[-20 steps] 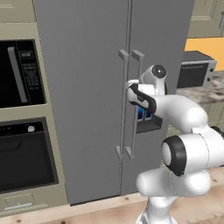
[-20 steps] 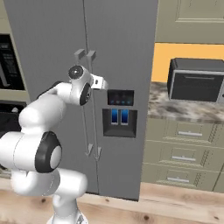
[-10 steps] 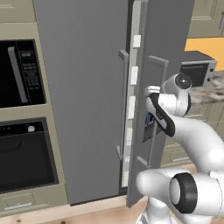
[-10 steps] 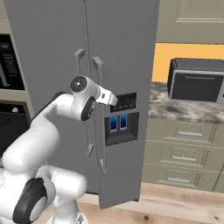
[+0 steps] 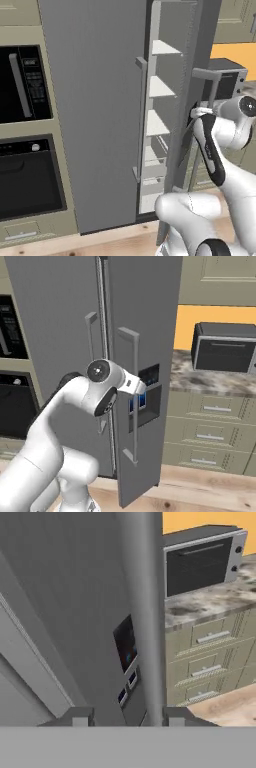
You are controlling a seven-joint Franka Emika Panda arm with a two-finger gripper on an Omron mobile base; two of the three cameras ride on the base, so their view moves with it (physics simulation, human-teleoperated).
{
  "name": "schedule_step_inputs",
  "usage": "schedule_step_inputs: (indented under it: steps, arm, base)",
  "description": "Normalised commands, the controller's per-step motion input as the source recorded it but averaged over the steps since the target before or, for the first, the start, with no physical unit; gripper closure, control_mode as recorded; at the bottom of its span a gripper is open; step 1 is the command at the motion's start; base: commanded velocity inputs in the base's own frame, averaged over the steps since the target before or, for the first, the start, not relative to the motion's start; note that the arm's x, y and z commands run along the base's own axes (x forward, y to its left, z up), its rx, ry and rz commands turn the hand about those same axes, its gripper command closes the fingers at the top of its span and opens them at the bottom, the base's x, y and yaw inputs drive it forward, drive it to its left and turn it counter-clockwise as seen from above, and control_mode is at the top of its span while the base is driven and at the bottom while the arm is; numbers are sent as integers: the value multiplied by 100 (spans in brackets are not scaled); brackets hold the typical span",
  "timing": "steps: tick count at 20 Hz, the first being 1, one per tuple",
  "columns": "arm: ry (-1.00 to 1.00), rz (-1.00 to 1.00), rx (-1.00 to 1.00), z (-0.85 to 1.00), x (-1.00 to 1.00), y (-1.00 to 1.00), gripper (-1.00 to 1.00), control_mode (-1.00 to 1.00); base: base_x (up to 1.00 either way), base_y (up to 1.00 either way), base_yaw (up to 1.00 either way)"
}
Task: Open the fridge, grab two sodas, and place both sodas inside the bowl with ice on the dining counter.
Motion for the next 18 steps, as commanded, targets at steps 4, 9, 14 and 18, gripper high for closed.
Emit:
schedule_step_inputs:
  steps: [4,9,14,18]
  arm:
    - [-2,2,-22,11,-96,71,-100,-100]
    - [2,15,-34,22,-24,100,-100,-100]
    - [10,13,-28,28,57,80,-100,-100]
    - [11,11,-23,31,75,62,-100,-100]
  base:
    - [0,0,0]
    - [0,0,0]
    - [0,0,0]
    - [0,0,0]
